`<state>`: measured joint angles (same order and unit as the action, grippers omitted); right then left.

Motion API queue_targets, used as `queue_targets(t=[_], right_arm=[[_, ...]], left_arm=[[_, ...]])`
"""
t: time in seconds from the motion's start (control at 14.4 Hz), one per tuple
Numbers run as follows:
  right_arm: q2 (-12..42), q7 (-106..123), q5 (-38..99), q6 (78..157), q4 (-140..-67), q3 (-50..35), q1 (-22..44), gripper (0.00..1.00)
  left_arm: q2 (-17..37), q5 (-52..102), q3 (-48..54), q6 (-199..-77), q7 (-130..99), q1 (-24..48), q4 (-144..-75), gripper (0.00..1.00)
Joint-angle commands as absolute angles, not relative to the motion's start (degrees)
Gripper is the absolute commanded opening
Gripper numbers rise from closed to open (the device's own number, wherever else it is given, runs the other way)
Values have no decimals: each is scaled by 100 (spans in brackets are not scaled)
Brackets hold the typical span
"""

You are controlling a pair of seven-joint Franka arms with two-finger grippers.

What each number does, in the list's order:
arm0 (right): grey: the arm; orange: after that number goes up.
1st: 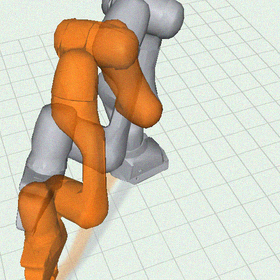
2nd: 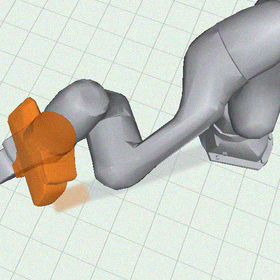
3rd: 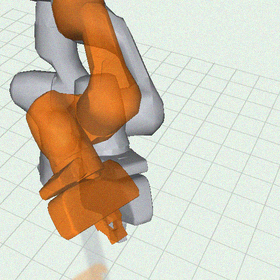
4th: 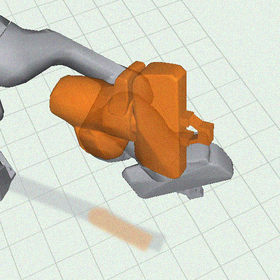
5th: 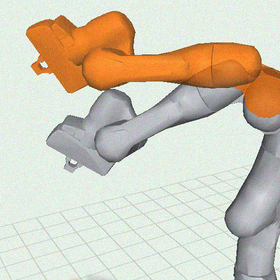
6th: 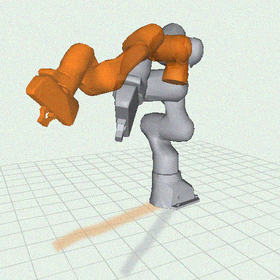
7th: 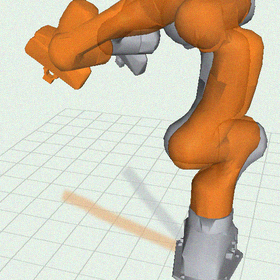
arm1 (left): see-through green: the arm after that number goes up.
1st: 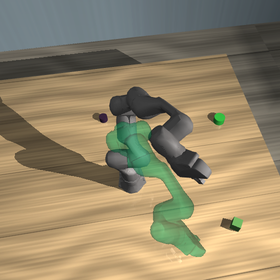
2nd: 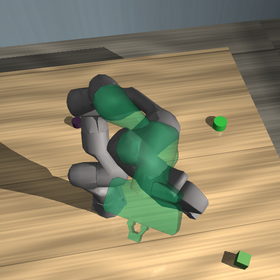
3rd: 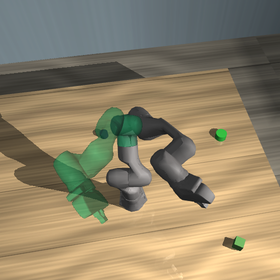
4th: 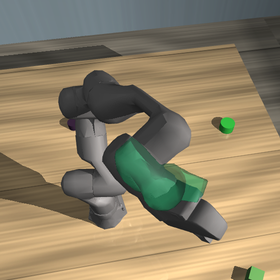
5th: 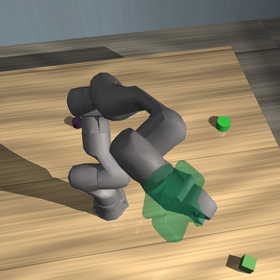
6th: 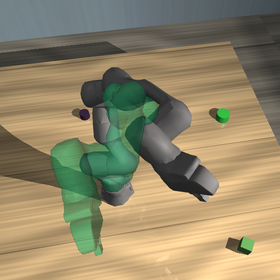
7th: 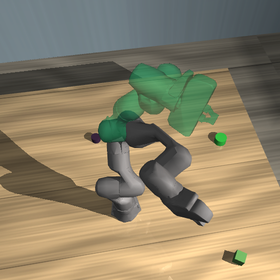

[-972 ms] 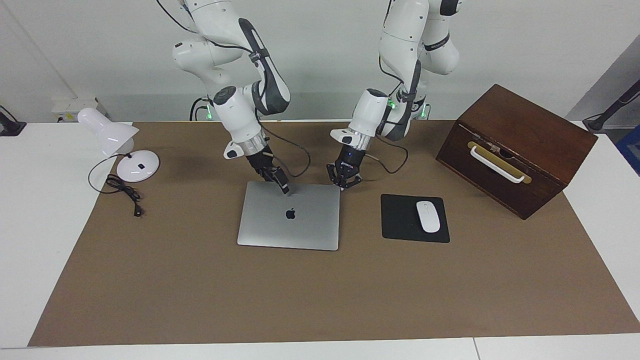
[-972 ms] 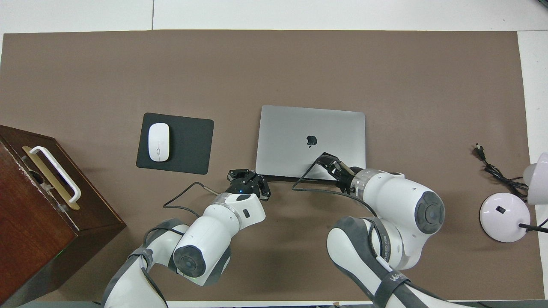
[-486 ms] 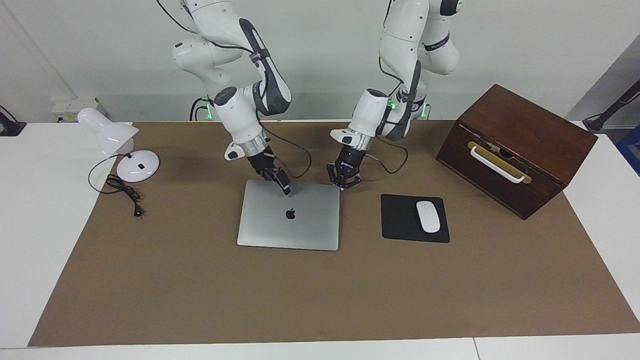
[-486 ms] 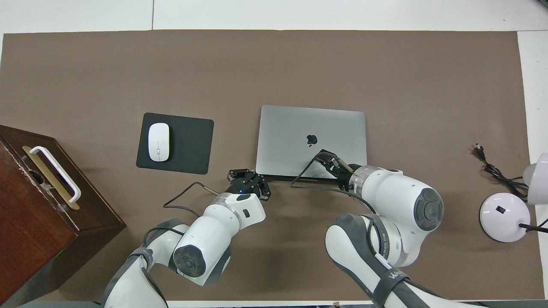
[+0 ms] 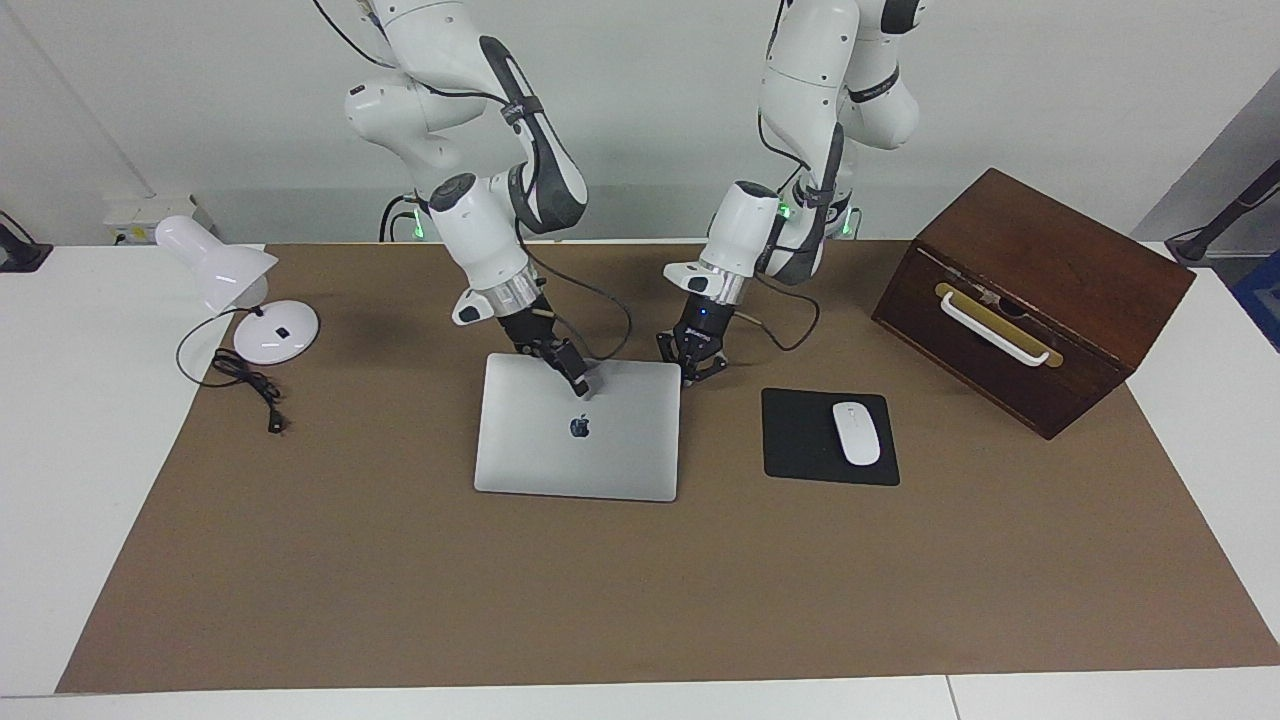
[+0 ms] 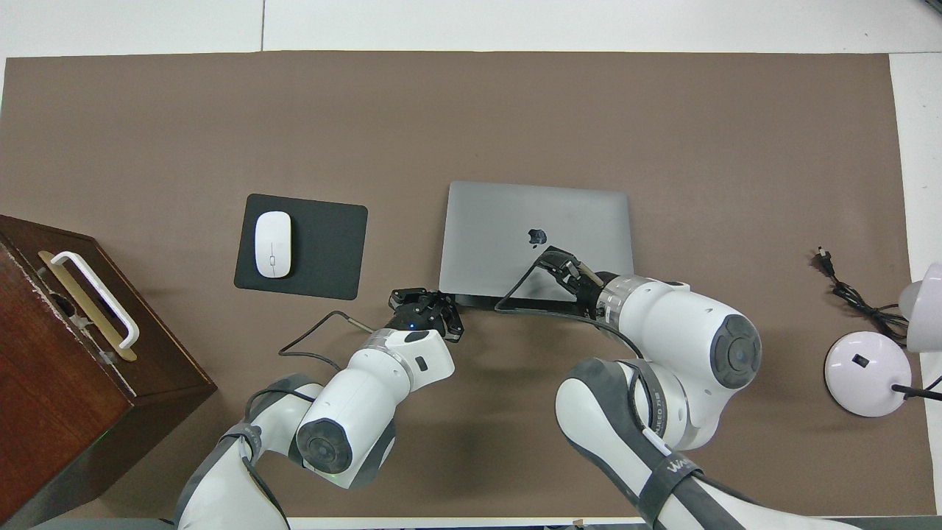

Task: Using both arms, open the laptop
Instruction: 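Lift the laptop lid upward with the right gripper, left gripper holding base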

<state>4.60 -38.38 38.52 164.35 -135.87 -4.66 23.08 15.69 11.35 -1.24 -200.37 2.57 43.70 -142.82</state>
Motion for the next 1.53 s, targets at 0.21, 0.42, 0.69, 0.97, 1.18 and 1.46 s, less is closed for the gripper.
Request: queue_targets(t=[0.21,0.42,0.69,0.97,1.18,1.46], right_arm=[[703,-3560,3990,16453,-13245,-466,2215,100],[729,-3560,3990,16348,-13123,-466,2206,100],[808,-3568,3990,16128,-12885,-448,2206,100],[835,-3551,3911,15873,-12744,-439,2083,100],[888,-3559,3902,15628,-12552,-431,2048,100],[923,-3551,3885,15496,-12428,-431,1995,100]], left_arm=[[1925,1195,-132,-20074,439,4263,-14159,0],[1934,1195,-132,-20074,439,4263,-14159,0],[1925,1195,-132,-20074,439,4263,-14159,0],[1942,1195,-132,-20074,431,4263,-14159,0],[1969,1195,-132,-20074,439,4263,-14159,0],[1977,1195,-132,-20074,439,4263,-14159,0]])
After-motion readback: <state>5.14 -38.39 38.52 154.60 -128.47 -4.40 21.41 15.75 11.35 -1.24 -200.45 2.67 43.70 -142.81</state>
